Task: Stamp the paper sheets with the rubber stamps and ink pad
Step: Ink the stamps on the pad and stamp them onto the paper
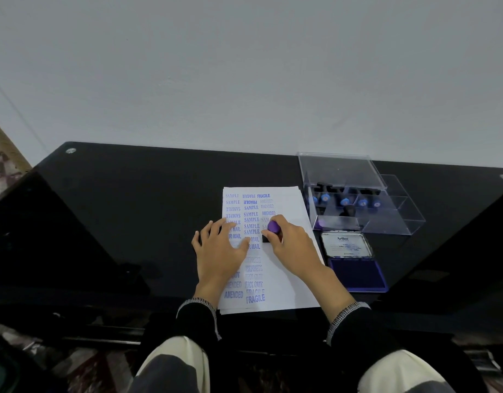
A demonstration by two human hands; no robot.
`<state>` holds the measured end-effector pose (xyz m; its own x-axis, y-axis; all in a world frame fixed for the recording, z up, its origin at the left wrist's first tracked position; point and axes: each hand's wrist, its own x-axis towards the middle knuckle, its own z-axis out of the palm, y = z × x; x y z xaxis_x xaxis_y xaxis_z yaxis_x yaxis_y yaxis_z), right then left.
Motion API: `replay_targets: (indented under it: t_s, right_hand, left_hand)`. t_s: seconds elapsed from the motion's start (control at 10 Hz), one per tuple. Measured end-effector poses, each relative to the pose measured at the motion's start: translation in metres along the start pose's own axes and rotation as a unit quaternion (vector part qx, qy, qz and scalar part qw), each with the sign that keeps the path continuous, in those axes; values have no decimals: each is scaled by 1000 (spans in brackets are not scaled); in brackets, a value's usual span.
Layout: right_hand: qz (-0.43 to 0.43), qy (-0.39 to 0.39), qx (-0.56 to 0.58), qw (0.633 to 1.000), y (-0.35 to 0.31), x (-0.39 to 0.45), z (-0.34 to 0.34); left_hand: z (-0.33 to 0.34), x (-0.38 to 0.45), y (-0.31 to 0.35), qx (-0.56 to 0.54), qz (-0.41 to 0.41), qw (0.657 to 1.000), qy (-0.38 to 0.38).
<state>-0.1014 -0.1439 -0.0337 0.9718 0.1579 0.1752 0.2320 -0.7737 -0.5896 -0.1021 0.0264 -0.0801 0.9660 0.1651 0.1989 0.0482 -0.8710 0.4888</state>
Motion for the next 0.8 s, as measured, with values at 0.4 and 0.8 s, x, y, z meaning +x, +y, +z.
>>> replay_targets:
  t_s: [0.4,0.8]
  right_hand:
    - [21,-19,-3,1000,-1,12,-4]
    - [4,6,7,1000,1,2,2]
  left_hand:
    - [-1,-1,1,3,0,1000,-1]
    - [-2,0,2,4,-1,1000,-5]
